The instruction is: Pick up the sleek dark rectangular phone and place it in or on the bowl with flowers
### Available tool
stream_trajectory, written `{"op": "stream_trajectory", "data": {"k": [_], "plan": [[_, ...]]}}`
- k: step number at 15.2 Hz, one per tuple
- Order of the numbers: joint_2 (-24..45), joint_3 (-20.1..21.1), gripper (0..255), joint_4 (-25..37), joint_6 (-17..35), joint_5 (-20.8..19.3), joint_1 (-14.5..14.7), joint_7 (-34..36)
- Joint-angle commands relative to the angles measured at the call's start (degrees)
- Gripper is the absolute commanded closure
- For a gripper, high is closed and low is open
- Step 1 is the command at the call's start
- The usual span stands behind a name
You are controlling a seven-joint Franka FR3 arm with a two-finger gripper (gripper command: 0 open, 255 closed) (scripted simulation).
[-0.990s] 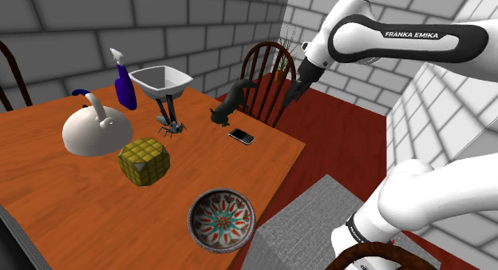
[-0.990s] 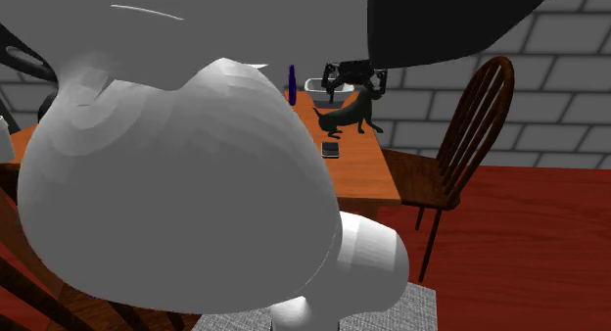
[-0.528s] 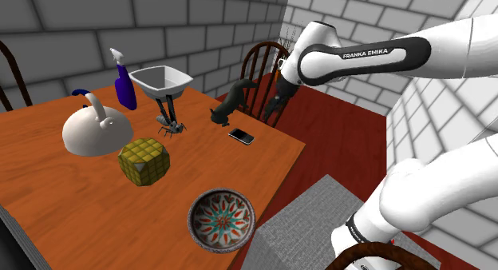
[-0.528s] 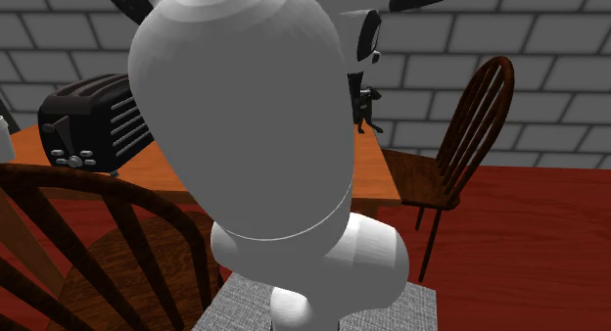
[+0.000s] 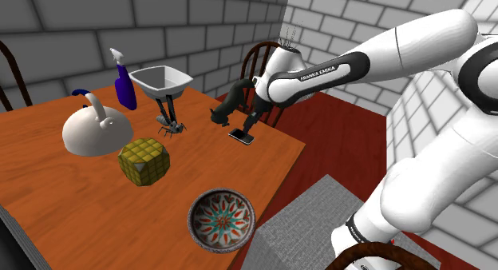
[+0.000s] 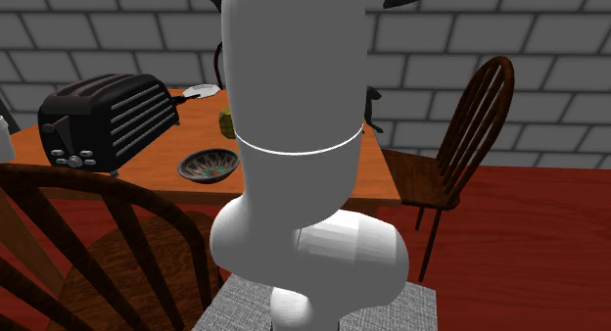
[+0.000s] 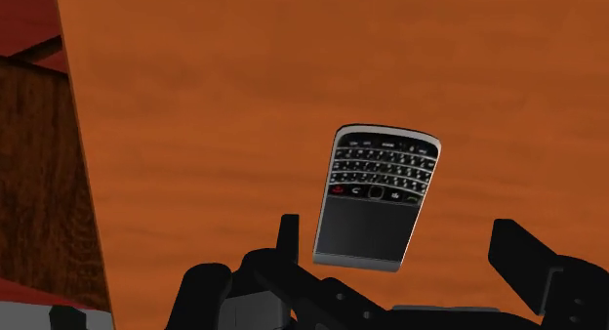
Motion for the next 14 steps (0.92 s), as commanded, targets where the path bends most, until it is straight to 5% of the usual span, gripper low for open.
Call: {"op": "stream_trajectory", "data": {"k": [1,14], "plan": [[4.6,0.4,0,1.8,2.8,-0.7,0.3,-0.6],[9.8,0.6,0,1.6,8.3,-0.6,0.5,-0.7]]}}
